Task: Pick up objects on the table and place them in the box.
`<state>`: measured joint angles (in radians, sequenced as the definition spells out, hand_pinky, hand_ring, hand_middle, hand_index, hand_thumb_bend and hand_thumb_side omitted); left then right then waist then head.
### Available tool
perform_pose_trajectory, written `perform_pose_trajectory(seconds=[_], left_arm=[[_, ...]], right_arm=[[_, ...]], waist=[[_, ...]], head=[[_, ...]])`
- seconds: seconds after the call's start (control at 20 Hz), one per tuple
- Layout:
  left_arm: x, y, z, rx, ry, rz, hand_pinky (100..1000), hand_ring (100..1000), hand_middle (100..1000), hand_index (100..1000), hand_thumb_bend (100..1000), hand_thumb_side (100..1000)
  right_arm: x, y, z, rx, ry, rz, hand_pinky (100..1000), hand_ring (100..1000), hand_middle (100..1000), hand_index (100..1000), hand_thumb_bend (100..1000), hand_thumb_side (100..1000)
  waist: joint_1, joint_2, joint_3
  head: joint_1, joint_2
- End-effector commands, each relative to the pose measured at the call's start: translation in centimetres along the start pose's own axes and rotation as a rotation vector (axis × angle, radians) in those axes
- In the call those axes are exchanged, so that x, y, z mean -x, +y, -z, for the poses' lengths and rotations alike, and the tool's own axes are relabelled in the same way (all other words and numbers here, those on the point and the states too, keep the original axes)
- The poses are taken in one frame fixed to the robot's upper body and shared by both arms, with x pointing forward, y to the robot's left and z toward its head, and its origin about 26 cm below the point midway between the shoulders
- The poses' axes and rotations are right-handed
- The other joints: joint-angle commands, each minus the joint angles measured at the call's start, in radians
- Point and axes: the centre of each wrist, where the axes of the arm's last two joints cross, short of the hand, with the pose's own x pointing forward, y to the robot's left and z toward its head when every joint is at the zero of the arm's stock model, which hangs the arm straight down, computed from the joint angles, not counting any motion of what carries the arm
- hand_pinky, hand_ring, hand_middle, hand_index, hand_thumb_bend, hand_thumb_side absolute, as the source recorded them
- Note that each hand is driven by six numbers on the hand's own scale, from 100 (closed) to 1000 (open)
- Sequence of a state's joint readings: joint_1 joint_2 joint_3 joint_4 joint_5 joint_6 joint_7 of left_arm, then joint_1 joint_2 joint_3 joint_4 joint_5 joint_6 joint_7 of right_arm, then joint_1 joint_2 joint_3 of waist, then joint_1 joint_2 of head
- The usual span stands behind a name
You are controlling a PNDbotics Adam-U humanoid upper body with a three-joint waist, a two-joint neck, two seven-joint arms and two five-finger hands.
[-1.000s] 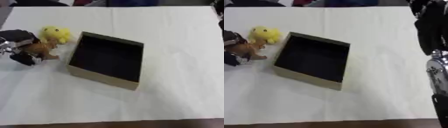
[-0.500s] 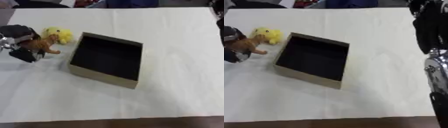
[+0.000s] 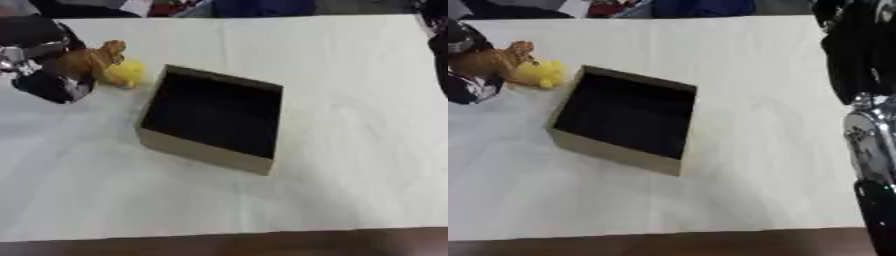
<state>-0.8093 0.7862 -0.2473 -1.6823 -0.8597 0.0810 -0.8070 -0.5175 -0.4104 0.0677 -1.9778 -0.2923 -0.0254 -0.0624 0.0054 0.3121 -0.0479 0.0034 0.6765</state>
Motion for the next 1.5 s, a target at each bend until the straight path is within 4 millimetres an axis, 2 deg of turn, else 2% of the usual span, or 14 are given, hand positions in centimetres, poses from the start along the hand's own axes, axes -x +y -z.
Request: perform_pose_trajectory(seconds=[0.05, 0.35, 0.7, 0.85, 1.1, 1.3, 1.5], left_arm=[[-1.2, 2.5, -0.6, -0.059, -0.045, 0.032, 515, 680, 605, 720, 100, 463], [-4.0, 4.7, 0.3, -0.109, -0.145, 0.035, 507, 676, 607, 722, 100, 459], [-6.2, 5.6, 1.5, -0.160, -0.232, -0.023, 485, 663, 606, 723, 100, 450], [-7.1, 5.7, 1.9, -0.178, -0.256, -0.036, 486, 665, 604, 721, 100, 447], [-9.6, 5.6, 2.6, -0.211, -0.264, 0.037, 496, 670, 599, 715, 100, 442], [-11.4, 4.7, 3.6, -0.214, -0.237, 0.103, 509, 677, 603, 715, 100, 440], [-12.3, 3.7, 4.6, -0.186, -0.229, 0.135, 512, 679, 606, 717, 100, 448]], right_arm=[[-0.8, -0.2, 0.2, -0.005, -0.027, -0.006, 957, 819, 637, 953, 100, 979], [-0.8, 0.0, 0.3, -0.007, -0.029, 0.001, 957, 820, 638, 953, 100, 976], [-0.8, 0.1, 0.4, -0.003, -0.036, 0.011, 957, 820, 638, 953, 100, 974], [-0.8, 0.1, 0.3, -0.002, -0.034, 0.014, 958, 820, 638, 954, 100, 974], [-0.8, 0.1, 0.4, 0.009, -0.042, 0.020, 957, 820, 639, 954, 100, 968], [-0.9, 0.3, 0.6, 0.008, -0.052, 0.030, 957, 821, 640, 954, 100, 967], [-0.9, 0.4, 0.7, 0.007, -0.057, 0.034, 958, 822, 640, 954, 100, 967]], waist=[[0.004, -0.027, 0.000], [0.005, -0.030, -0.006], [0.002, -0.029, -0.017], [0.002, -0.029, -0.018], [0.000, -0.028, -0.022], [0.000, -0.023, -0.027], [0.000, -0.019, -0.033]], head=[[0.000, 0.005], [0.004, 0.007], [0.008, 0.005], [0.008, 0.004], [0.010, 0.010], [0.031, 0.030], [0.049, 0.036]])
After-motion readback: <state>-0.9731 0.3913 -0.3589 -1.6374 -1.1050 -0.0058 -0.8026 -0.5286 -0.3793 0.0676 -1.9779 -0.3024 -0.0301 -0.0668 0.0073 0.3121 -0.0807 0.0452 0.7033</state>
